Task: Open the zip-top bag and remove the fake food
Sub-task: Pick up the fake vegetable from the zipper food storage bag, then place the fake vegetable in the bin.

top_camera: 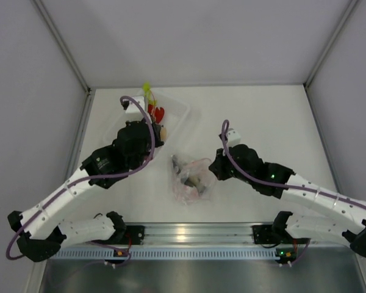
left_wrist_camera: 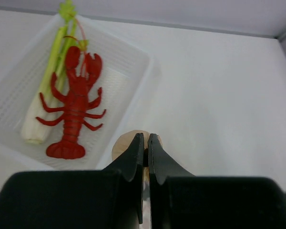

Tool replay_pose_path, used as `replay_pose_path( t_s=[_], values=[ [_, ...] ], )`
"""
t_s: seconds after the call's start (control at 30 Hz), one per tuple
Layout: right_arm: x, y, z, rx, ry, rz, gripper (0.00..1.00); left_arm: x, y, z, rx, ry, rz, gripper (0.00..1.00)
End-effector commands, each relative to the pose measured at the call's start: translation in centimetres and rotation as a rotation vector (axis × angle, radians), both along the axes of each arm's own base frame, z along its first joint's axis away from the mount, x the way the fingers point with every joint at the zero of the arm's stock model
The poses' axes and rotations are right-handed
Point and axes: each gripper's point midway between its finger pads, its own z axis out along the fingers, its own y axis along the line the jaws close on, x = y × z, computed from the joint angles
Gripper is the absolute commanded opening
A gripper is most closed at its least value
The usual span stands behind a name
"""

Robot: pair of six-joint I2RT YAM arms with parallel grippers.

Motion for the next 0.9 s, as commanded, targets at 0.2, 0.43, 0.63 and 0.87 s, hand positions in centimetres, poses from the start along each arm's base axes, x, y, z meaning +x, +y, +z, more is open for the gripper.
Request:
replay_pose_path(
  t_s=[0.2,0.43,0.63,0.87],
  values=[
    [-0.5,-0.4,4.2,0.129,-0.063,0.007,0.0,7.7,5.4,-6.9,0.076,0.172,0.189,0.0],
    [-1.7,-0.8,6.4,0.191,-0.079,0.046,0.0,12.9,9.4,-14.0,0.017,0.317,0.31,0.0],
    [-2.3,-1.3,7.0,0.207,-0.086,0.053,0.0,14.5,10.1,-18.9,0.006,0.426,0.341,0.0],
    [-2.2,-1.6,6.0,0.178,-0.08,0.047,0.0,15.1,9.9,-20.4,0.004,0.466,0.317,0.36]
  ],
)
